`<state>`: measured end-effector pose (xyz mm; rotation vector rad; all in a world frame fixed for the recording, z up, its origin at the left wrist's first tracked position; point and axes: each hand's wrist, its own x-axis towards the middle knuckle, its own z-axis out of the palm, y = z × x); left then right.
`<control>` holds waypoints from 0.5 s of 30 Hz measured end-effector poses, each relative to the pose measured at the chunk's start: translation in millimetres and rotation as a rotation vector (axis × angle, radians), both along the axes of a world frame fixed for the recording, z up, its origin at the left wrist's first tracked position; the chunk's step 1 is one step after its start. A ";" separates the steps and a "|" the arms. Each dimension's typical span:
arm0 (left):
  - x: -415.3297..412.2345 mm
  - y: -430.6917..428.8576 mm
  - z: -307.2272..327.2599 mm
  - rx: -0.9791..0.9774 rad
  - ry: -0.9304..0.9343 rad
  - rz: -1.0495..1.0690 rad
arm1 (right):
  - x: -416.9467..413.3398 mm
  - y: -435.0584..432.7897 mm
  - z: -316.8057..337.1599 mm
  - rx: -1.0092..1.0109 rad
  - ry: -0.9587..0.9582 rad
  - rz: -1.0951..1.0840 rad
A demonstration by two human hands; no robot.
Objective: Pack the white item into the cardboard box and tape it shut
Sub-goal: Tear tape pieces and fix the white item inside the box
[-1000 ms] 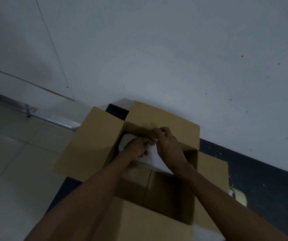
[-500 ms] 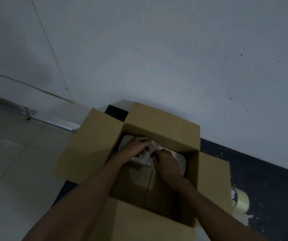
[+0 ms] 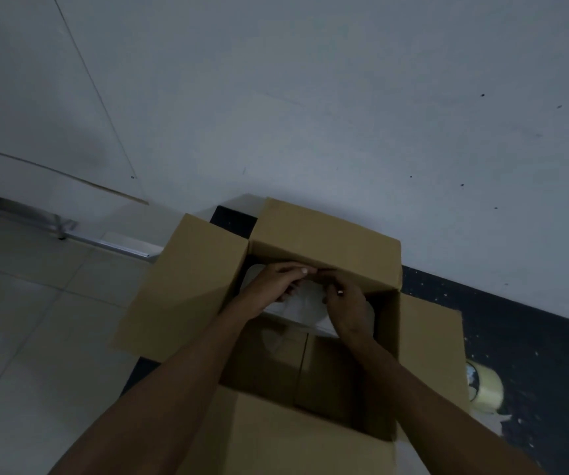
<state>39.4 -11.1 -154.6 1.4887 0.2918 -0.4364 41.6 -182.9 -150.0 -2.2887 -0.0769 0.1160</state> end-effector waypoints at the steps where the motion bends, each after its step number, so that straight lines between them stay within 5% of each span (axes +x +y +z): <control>1: -1.0 -2.0 -2.8 0.018 0.012 0.024 | 1.3 -1.1 1.1 0.070 0.051 -0.063; 5: -4.3 -8.0 -17.1 0.269 0.033 -0.034 | -3.1 2.5 -4.4 0.193 0.131 -0.230; 9: -4.4 -5.4 -22.1 0.738 -0.249 -0.249 | -13.7 2.4 -25.9 -0.159 0.072 0.119; 15: -14.9 2.2 -28.0 1.018 -0.378 -0.402 | -22.9 -2.4 -31.5 -0.528 -0.070 0.322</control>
